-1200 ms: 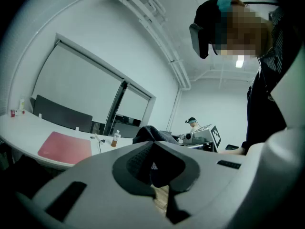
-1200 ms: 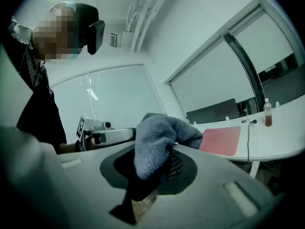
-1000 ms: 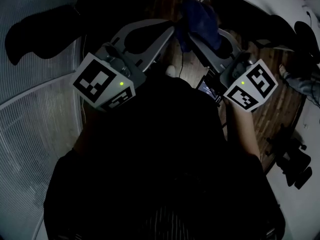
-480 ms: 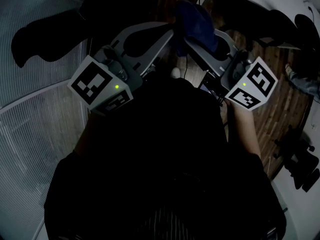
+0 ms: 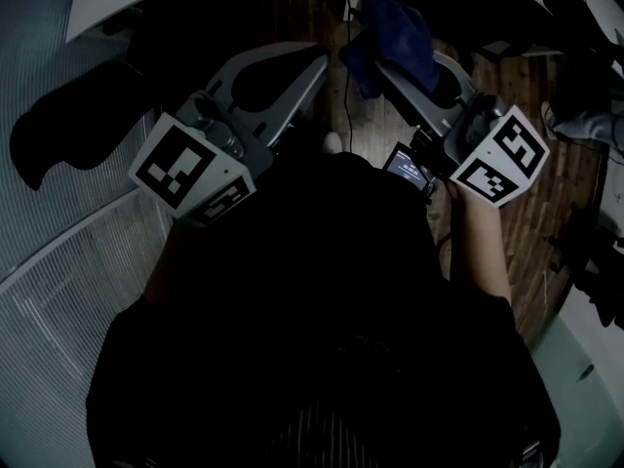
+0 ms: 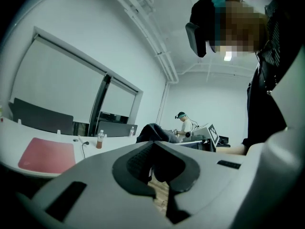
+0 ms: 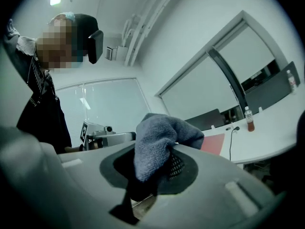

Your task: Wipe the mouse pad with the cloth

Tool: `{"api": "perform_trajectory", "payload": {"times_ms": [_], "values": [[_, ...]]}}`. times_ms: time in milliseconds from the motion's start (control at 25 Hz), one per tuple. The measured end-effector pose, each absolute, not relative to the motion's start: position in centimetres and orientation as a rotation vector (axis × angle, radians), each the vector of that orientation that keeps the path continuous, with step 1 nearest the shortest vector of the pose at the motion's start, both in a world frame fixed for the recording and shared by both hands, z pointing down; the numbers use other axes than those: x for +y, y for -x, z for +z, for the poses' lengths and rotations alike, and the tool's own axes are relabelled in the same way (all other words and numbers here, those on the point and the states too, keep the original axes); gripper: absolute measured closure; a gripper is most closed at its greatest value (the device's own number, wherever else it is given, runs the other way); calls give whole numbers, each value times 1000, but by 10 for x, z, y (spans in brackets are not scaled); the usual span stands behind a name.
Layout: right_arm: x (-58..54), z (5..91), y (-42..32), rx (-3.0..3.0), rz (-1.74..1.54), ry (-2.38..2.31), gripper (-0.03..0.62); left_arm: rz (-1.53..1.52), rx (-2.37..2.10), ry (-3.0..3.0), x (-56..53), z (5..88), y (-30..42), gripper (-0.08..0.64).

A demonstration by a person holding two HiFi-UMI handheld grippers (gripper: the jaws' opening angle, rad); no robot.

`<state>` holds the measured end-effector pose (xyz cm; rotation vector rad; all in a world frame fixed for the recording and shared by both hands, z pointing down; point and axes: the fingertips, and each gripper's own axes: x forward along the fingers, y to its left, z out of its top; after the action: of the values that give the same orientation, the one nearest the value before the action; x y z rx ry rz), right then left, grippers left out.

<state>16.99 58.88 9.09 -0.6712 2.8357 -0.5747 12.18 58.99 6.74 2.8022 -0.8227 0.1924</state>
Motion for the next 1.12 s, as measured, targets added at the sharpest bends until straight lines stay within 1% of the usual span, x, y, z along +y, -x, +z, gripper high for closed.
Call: {"api": "perform_trajectory", "payload": {"times_ms": [160,320,440,640,920,1040,1120], "values": [[572,76,-205,2821,-537,785,509,163,-762,-2829,562,52,-154,554],[542,61,-208,2790,-496,899,508,214,-696,-2846,525,51,-156,554],[541,53,-179,2783,-471,941,508,159,-624,-2849,520,46,-132,554],[575,23,-91,2803,-397,955,506,124,-616,-2877,547,17,-55,554],[576,-4,-75,2804,-399,936,506,113,-630,-2864,552,-5,-40,554],[524,-9,-62,2786,-442,962,506,106,-612,-2861,506,-12,-22,553],[458,16,-39,2777,-473,998,506,87,-592,-2845,441,14,4,554]]}}
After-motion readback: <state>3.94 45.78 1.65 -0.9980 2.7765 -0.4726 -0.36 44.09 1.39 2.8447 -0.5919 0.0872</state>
